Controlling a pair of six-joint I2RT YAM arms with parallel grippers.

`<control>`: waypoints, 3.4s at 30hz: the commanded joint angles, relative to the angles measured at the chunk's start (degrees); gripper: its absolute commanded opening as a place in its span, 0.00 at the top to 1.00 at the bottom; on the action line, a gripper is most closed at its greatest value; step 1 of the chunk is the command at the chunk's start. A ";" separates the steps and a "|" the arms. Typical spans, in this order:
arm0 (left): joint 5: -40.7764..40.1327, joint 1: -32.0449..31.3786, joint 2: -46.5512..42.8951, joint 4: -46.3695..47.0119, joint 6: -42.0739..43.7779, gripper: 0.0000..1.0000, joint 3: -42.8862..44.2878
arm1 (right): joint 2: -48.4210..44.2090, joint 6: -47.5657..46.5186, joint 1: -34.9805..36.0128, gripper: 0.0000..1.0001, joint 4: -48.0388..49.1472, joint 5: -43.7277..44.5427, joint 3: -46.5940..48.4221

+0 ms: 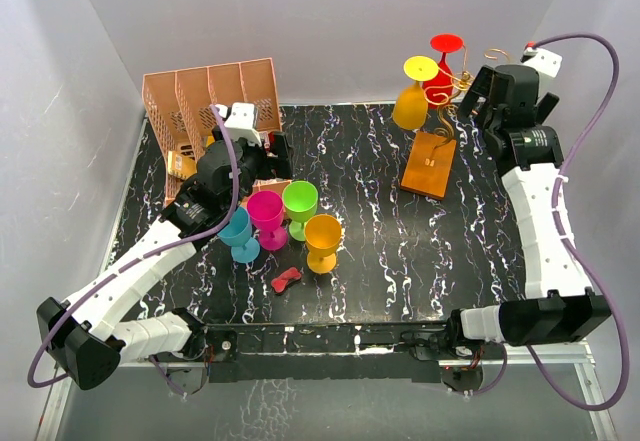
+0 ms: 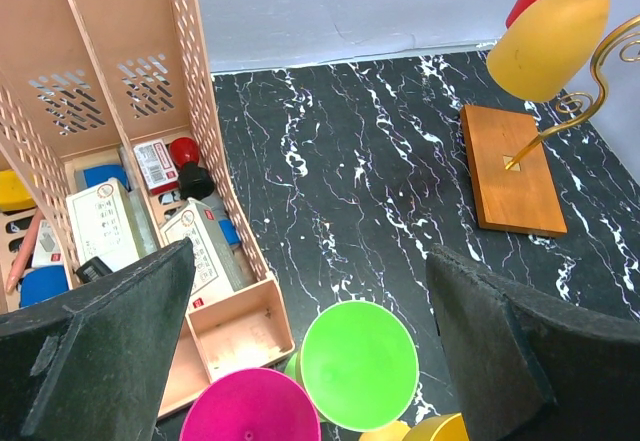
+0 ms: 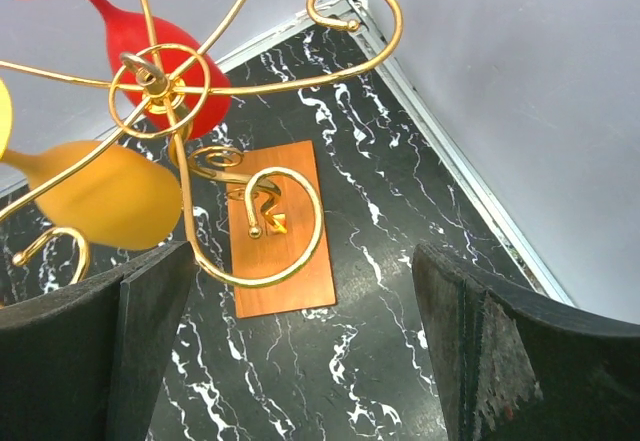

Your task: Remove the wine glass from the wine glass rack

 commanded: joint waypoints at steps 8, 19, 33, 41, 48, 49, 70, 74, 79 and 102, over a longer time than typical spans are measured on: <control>0.79 0.34 -0.35 0.49 -0.66 0.03 0.97 | -4.20 -1.40 -0.39 0.01 -0.14 -13.27 5.20; -0.06 0.32 0.02 0.48 -0.17 0.03 0.78 | 2.46 9.21 -0.39 0.03 10.61 -30.68 11.18; -0.52 0.34 -0.26 0.42 0.48 0.03 1.01 | 13.65 14.96 -0.50 0.25 17.24 -33.37 15.24; -0.10 0.36 -0.18 0.34 0.38 0.03 1.13 | 16.25 14.27 -0.86 0.30 17.48 -33.06 14.61; 0.31 0.46 0.43 0.09 0.11 0.03 1.38 | 18.48 13.98 -1.34 0.38 17.99 -33.88 15.54; 0.42 0.53 0.47 0.12 0.12 0.03 1.37 | 18.79 14.06 -1.42 0.39 18.08 -34.01 15.72; 0.63 0.92 0.85 0.04 -0.10 0.03 1.45 | 23.11 16.56 -2.17 0.57 19.66 -39.84 17.82; 0.83 1.03 0.80 -0.05 -0.14 0.03 1.46 | 22.93 17.27 -2.18 0.65 19.69 -40.11 17.97; 1.13 1.10 0.73 -0.13 -0.37 0.03 1.60 | 22.24 17.56 -2.18 0.76 19.58 -38.98 17.49; 1.77 1.37 1.41 -0.22 -0.58 0.03 1.64 | 17.94 20.97 -2.20 0.84 21.48 -35.36 15.56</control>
